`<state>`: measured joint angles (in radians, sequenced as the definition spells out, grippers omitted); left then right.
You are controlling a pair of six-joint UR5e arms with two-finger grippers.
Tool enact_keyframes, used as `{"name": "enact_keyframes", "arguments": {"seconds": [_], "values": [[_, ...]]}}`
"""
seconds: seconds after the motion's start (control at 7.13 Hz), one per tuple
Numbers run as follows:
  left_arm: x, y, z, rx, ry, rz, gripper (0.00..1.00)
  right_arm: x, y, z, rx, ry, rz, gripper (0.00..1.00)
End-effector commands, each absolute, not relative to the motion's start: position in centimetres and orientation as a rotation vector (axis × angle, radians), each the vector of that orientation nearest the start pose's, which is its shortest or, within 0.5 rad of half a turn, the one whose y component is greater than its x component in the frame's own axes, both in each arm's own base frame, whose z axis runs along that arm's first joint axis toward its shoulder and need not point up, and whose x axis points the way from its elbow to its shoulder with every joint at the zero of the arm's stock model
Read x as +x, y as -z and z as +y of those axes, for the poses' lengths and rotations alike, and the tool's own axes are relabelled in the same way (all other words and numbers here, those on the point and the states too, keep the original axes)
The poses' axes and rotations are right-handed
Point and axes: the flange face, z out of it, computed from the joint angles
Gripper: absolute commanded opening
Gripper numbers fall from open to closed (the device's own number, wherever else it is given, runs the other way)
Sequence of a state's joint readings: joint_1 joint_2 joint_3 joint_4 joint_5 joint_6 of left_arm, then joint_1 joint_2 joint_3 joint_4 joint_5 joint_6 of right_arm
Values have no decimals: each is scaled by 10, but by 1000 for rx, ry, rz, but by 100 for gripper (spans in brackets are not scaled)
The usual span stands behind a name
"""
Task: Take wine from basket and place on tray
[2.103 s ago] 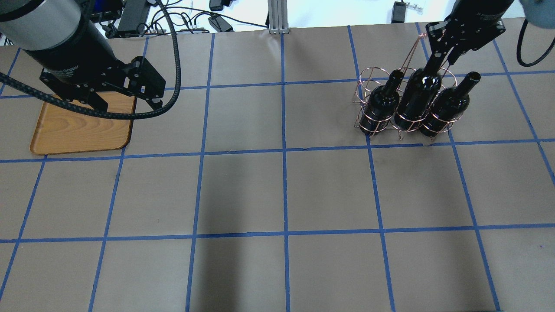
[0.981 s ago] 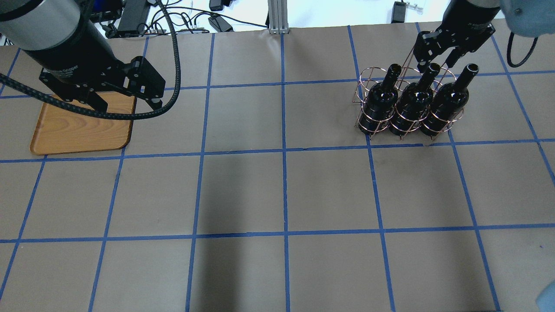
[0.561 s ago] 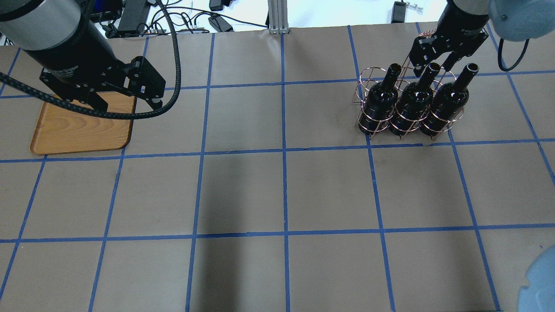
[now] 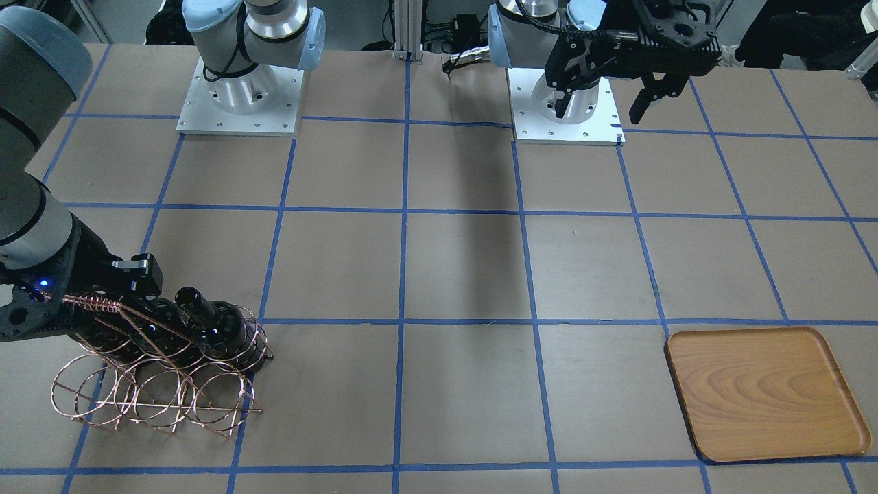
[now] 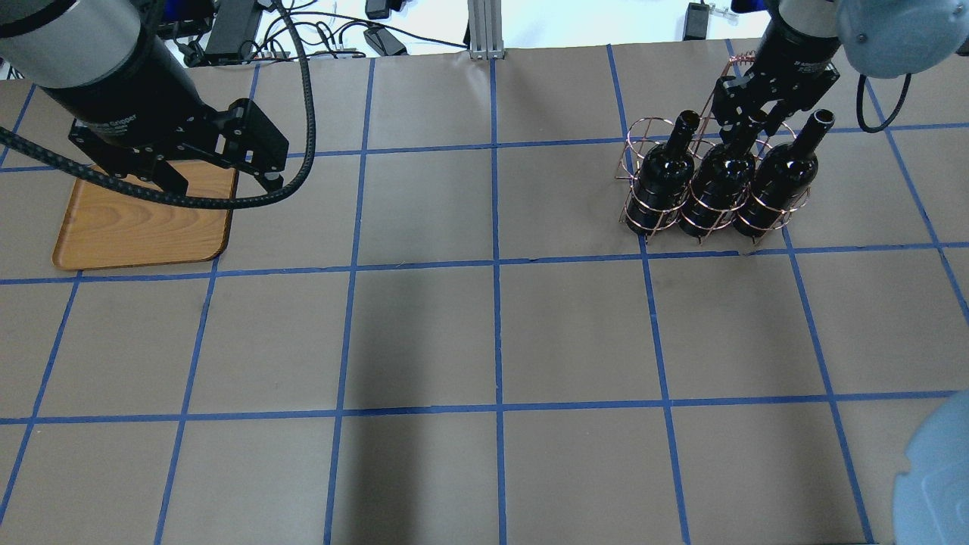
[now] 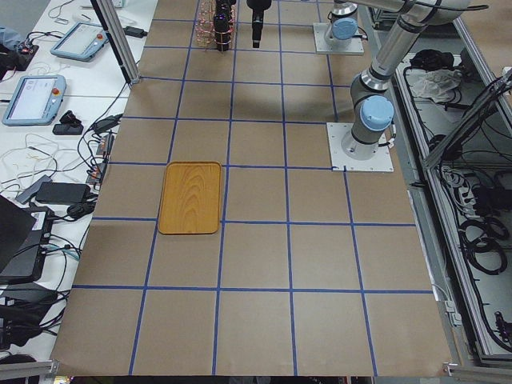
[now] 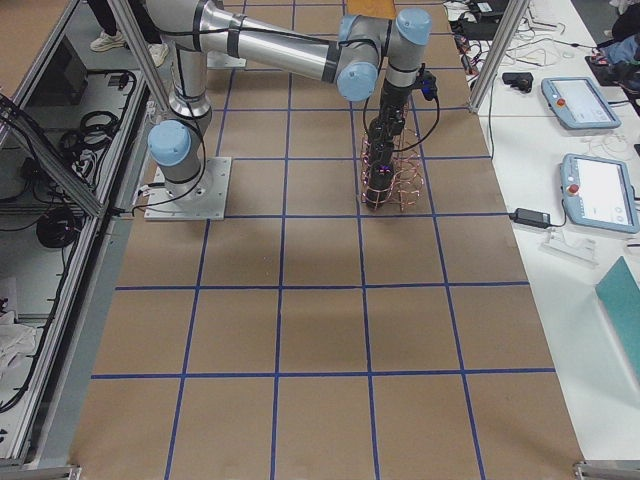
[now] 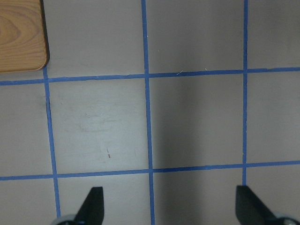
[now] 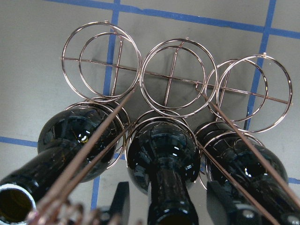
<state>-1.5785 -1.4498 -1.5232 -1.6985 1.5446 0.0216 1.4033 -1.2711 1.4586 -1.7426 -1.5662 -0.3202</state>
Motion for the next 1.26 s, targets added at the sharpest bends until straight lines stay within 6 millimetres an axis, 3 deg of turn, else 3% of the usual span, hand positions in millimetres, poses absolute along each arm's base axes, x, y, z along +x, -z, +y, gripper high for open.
{"name": "enact_keyframes", "arguments": {"seconds": [0.0,0.84,1.12], "values": [[-139,-555,-438,49,63,3166,100,30,-391,-624,-200,-34,3133,57],[-139,-555,-438,49,66,3166,100,29,-391,-623,-104,-46,3138,54],[-139,-556,-438,49,68,3166,100,30,-391,-622,-94,-53,3136,44]]}}
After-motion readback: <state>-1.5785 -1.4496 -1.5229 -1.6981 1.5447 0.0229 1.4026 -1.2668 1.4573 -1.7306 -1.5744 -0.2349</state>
